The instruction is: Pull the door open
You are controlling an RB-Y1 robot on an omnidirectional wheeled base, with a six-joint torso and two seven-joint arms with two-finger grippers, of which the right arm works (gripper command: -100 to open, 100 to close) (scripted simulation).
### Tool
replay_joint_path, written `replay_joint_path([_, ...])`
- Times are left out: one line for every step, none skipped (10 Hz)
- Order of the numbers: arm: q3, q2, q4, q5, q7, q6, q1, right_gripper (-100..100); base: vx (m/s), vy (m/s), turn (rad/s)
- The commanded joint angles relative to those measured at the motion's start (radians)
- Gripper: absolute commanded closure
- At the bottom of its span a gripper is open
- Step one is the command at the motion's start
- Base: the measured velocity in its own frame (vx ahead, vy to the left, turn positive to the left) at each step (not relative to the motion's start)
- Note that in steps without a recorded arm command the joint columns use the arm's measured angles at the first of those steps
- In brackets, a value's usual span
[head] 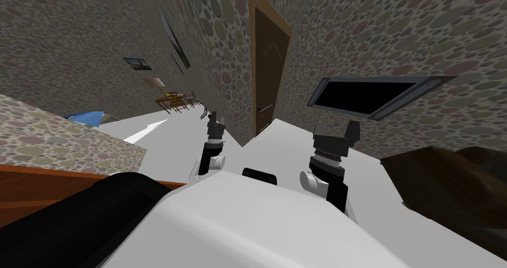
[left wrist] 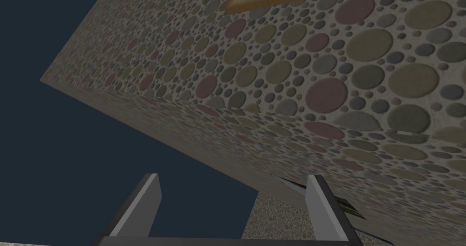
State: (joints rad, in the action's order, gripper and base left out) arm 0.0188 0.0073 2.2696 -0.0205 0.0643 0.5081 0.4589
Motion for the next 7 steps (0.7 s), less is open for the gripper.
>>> replay_joint_path([0.003, -0.011, -0.028, 0.000, 0.005, 0.006, -0.010, -100, 0.040, -0.013, 0.099])
replay_joint_path([0.006, -0.019, -0.049, -0.001, 0.009, 0.011, -0.019, -100, 0.099, -0.019, 0.126])
replay_joint_path([0.008, -0.027, -0.072, -0.001, 0.013, 0.016, -0.027, -100, 0.117, -0.019, 0.124])
replay_joint_path([0.011, -0.036, -0.099, -0.001, 0.017, 0.022, -0.037, -100, 0.120, -0.022, 0.137])
replay_joint_path([0.013, -0.042, -0.115, -0.002, 0.020, 0.025, -0.043, -100, 0.113, -0.022, 0.093])
replay_joint_path([0.015, -0.047, -0.131, -0.002, 0.023, 0.029, -0.049, -100, 0.087, -0.026, 0.067])
replay_joint_path([0.019, -0.058, -0.164, -0.002, 0.029, 0.036, -0.062, -100, 0.087, -0.030, 0.147])
